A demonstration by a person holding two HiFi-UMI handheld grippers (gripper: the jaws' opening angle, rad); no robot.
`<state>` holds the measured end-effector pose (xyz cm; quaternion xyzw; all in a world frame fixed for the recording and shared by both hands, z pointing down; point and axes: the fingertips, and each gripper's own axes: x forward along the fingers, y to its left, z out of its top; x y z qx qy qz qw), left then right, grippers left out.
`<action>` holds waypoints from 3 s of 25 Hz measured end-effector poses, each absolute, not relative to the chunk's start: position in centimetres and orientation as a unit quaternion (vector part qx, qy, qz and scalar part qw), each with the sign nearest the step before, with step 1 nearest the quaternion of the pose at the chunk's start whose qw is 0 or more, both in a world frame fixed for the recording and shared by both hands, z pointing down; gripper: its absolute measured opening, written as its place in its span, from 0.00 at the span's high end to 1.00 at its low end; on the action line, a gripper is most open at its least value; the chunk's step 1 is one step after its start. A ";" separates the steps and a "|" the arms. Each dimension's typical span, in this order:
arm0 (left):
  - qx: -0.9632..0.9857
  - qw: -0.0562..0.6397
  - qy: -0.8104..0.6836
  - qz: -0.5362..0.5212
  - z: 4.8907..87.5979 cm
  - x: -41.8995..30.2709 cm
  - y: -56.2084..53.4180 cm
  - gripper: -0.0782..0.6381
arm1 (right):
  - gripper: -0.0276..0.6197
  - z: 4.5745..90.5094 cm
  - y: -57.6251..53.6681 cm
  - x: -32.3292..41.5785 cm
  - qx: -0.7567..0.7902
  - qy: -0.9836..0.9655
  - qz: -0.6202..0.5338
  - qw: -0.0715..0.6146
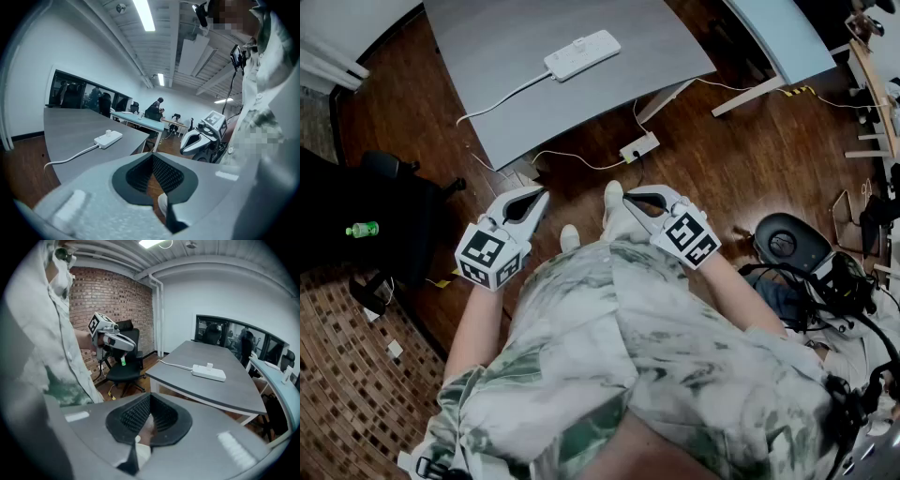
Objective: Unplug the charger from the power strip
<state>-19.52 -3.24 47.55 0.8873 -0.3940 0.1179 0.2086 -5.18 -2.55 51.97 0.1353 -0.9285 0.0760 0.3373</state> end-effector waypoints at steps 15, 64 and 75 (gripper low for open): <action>0.845 0.214 -0.451 0.193 51.5 -16.0 -25.4 0.88 | 0.95 57.6 -29.8 -7.5 0.002 -0.926 0.017 0.378; 0.824 0.204 -0.269 0.454 59.2 -19.5 -45.4 0.75 | 0.95 68.2 -40.4 -15.6 -0.075 -0.821 0.094 0.558; 0.791 0.277 -0.367 0.403 59.8 -28.0 -40.1 0.74 | 0.95 68.2 -40.4 -16.0 -0.068 -0.835 0.061 0.543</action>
